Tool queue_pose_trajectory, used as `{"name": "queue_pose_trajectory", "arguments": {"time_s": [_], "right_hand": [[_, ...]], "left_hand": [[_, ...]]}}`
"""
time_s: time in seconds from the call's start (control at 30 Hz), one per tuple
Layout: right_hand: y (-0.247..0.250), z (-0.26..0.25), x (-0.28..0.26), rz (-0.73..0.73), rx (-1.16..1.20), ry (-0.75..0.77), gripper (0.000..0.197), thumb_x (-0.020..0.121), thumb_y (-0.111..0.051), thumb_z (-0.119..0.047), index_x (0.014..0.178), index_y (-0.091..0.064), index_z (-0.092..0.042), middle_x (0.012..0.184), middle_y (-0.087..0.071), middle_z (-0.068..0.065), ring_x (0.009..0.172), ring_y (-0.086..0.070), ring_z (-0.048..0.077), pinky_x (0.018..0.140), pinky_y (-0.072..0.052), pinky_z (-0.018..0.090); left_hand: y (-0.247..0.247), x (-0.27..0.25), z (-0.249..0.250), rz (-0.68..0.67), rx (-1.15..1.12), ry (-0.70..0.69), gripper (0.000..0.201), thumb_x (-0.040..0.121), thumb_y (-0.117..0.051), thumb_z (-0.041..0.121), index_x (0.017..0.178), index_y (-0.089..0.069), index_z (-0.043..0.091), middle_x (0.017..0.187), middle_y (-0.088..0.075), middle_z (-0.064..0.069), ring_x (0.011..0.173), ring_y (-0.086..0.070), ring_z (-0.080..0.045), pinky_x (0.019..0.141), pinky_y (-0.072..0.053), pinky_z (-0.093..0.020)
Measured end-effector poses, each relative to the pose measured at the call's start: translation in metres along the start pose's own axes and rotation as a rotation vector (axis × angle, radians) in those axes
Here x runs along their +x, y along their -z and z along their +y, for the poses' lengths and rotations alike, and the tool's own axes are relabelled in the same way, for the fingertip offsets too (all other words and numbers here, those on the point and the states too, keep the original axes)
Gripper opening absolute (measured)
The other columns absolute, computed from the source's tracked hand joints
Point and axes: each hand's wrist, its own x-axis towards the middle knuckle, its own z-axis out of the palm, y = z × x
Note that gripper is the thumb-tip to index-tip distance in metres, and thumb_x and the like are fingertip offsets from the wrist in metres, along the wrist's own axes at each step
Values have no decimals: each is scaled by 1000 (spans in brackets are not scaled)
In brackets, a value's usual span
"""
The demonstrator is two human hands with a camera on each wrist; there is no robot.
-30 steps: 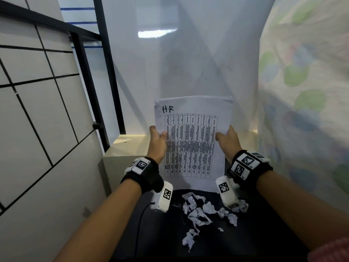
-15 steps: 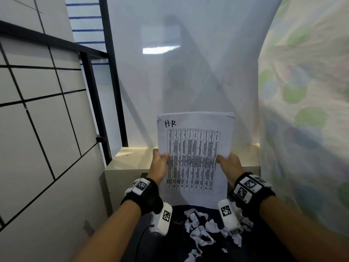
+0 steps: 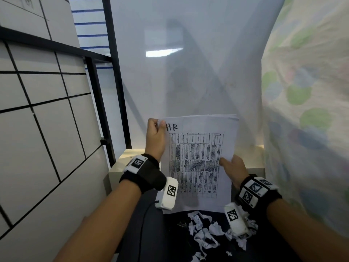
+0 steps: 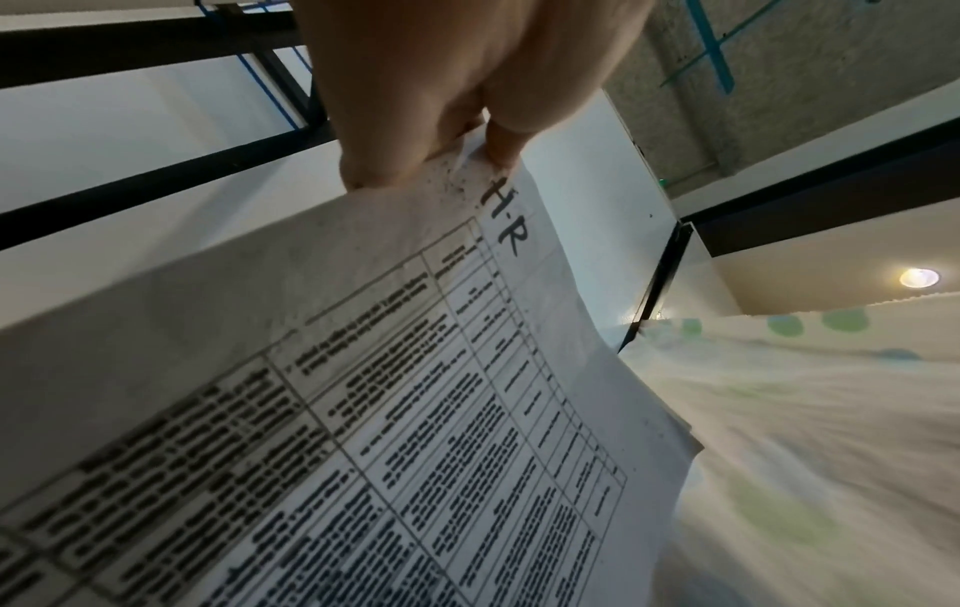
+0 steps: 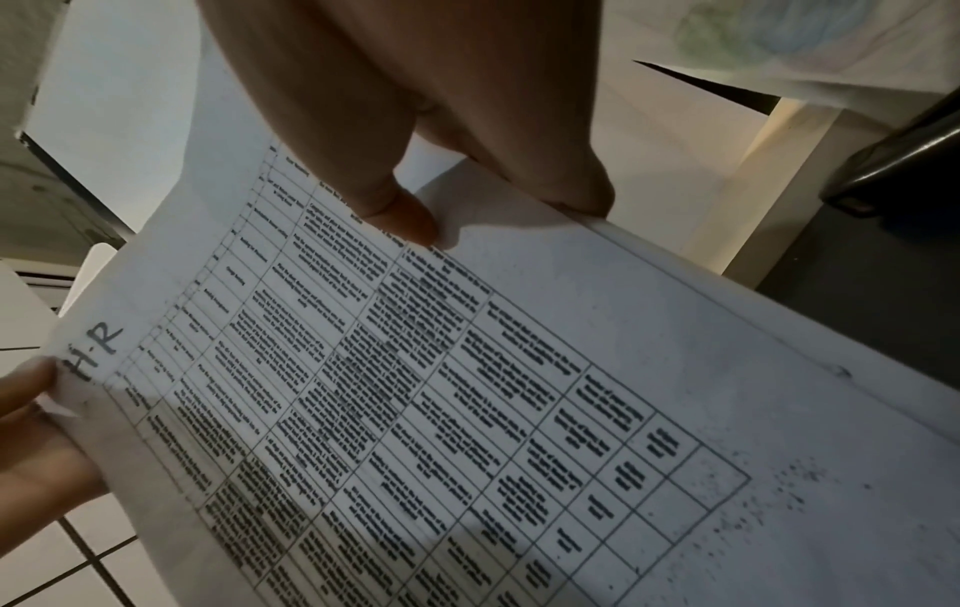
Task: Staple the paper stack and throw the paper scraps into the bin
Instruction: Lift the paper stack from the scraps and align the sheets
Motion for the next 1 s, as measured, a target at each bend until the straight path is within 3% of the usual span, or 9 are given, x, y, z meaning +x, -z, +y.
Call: {"name": "queue_pose_trajectory", "arguments": {"time_s": [0.13, 0.23, 0.4, 0.5, 0.63, 0.73, 0.8, 0.9, 1.0], "right_hand": [[0, 0, -1, -12, 8, 4, 12, 88, -50, -1, 96, -56, -8, 71, -56, -2, 62, -51, 10, 41, -40, 6], [0, -3, -1, -15, 44, -7, 24, 86, -53, 0, 108, -59, -3, 92, -62, 7, 78, -57, 19, 56, -46, 17], [2, -24, 1, 16, 163, 74, 27, 80, -55, 6, 102, -57, -10, 99, -64, 11, 89, -60, 25, 87, -50, 38], [2, -26, 2, 20, 186, 80, 27, 81, -55, 4, 104, -58, -11, 101, -64, 11, 94, -60, 26, 89, -49, 38], [3, -25, 1, 15, 187, 75, 19, 82, -56, 3, 99, -58, -6, 110, -65, 24, 91, -61, 32, 92, -48, 42], [4, -28, 0, -19, 201, 78, 22, 82, -55, 3, 101, -57, -9, 104, -64, 17, 93, -59, 25, 90, -49, 40], [11, -28, 1, -79, 189, 64, 16, 81, -53, -1, 95, -55, -9, 94, -59, 10, 86, -56, 23, 80, -47, 37], [36, -20, 10, -137, -68, 60, 12, 82, -45, -2, 81, -47, -14, 80, -49, 4, 74, -46, 17, 70, -38, 31], [71, 2, 27, -126, -634, 33, 30, 82, -51, -4, 112, -50, -8, 108, -46, 9, 95, -50, 23, 83, -40, 32]], "left_hand": [[1, 3, -7, 0, 4, -29, 19, 100, -38, 20, 81, -40, 20, 74, -41, 5, 67, -40, -8, 66, -37, -25], [0, 8, -10, -24, 53, -36, 25, 101, -31, 21, 78, -41, 20, 71, -38, 6, 65, -37, -7, 65, -34, -24], [-1, 6, -5, -9, 98, -92, 34, 102, -28, 14, 72, -41, 25, 69, -39, 6, 64, -38, -5, 61, -35, -12], [0, 2, -6, 5, 67, -88, 36, 102, -28, 13, 72, -43, 26, 70, -41, 5, 66, -39, -7, 66, -35, -19], [-1, 2, -6, -70, 24, -32, 26, 102, -30, 27, 81, -45, 28, 90, -51, -2, 88, -50, -17, 83, -43, -32], [-3, 5, -4, -50, 105, -95, 24, 102, -30, 24, 81, -40, 17, 77, -43, 5, 72, -43, -9, 70, -39, -28], [-3, 6, -6, -19, 134, -139, 27, 102, -29, 22, 76, -37, 20, 72, -38, 8, 66, -38, -5, 64, -36, -23], [-1, 7, -9, -15, 172, -163, 26, 102, -29, 23, 77, -38, 20, 72, -39, 9, 66, -38, -2, 61, -36, -15], [0, 8, -10, -19, 175, -158, 21, 102, -31, 23, 86, -40, 13, 72, -40, 10, 66, -39, -1, 60, -35, -13]]}}
